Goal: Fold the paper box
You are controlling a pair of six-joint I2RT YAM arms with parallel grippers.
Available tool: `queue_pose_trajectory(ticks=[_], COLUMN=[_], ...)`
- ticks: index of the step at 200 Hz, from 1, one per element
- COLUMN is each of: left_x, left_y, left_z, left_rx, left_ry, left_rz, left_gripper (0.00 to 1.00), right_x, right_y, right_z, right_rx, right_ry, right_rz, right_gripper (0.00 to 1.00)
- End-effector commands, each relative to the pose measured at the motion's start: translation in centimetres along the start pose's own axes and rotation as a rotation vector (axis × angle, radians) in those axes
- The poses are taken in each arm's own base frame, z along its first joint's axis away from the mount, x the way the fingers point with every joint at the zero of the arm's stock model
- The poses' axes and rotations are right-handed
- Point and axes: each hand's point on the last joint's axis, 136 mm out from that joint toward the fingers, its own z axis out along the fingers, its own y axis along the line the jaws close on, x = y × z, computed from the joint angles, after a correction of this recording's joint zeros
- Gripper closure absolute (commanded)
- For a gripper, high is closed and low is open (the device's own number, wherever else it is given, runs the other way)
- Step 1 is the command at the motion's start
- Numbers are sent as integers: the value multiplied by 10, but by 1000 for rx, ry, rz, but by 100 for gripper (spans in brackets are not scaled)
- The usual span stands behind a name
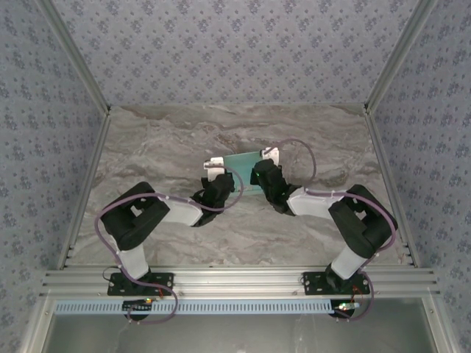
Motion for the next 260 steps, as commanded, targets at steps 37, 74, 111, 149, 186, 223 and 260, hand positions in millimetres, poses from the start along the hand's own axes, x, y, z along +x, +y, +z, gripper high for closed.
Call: queue_pose_trajectory(ticks=[37, 74, 111, 149, 186, 223, 260], left_x=[23, 31, 38, 43, 45, 46, 44], left_y=[15, 23, 26, 29, 34, 38, 40], left_z=[-9, -11, -14, -18, -22, -24, -24], left_rx=[-46, -58, -64, -68, -75, -82, -94], left_ry=[-27, -24, -23, -26, -25, -21, -28], left_rz=[43, 59, 80, 102, 112, 121, 125], left_gripper=[100, 100, 100, 99, 98, 94, 94], right_x=[18, 31, 43, 58, 68, 75, 79], right_y=[-15, -17, -23, -28, -33, -42, -44], right_z=[-11, -18, -23, -28, -34, -37, -38], right_rx=[62, 90, 124, 160, 199, 236, 240], right_ry=[-26, -15, 8, 40, 56, 57, 31], right_rz=[89, 133, 166, 172, 167, 133, 71], right_gripper=[97, 95, 93, 93, 93, 93, 95])
